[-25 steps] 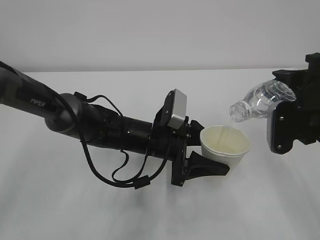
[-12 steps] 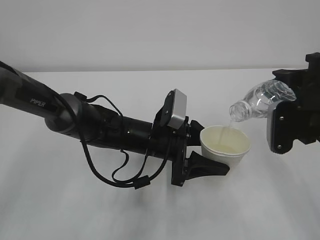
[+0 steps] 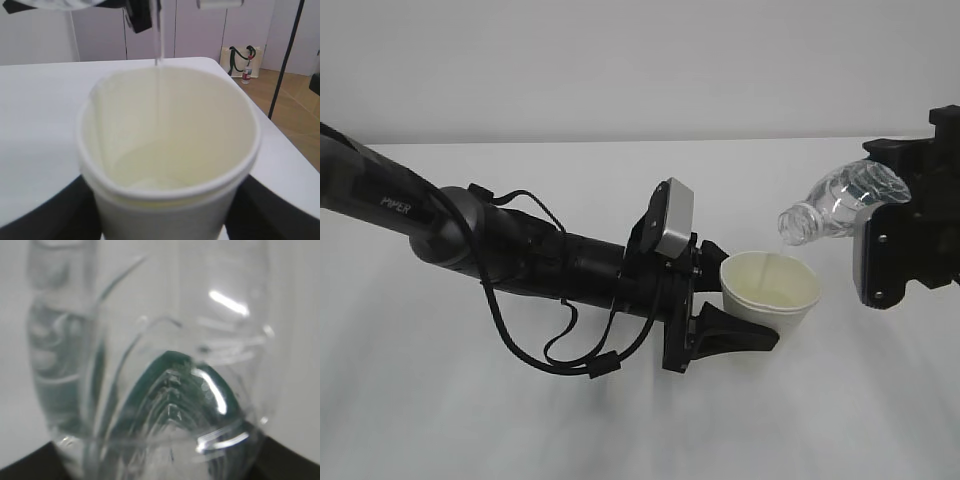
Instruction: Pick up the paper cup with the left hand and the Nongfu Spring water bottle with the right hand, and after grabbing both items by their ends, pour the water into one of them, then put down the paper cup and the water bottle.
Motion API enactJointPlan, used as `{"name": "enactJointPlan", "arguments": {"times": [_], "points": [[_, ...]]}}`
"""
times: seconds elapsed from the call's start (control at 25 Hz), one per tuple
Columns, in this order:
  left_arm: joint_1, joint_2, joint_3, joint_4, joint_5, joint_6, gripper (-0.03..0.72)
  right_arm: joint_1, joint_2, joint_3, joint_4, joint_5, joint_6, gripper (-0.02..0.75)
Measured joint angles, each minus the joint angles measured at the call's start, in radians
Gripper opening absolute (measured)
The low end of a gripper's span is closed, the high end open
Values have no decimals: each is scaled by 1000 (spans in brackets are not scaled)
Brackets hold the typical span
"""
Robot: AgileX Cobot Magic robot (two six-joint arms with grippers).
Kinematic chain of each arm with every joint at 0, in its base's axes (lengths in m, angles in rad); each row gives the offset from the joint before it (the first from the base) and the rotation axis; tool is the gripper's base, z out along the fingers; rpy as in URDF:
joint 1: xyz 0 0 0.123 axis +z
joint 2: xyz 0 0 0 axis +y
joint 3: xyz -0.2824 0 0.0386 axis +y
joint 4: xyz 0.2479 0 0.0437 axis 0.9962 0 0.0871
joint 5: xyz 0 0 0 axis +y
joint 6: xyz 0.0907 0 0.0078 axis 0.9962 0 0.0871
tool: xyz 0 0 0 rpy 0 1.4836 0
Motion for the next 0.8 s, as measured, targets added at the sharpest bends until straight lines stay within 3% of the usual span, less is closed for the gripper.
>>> {"name": "enactJointPlan", "arguments": {"times": [0.8], "points": [[0,0,0,0,1,0,473,0,0,0,-4,0,0,428]]}}
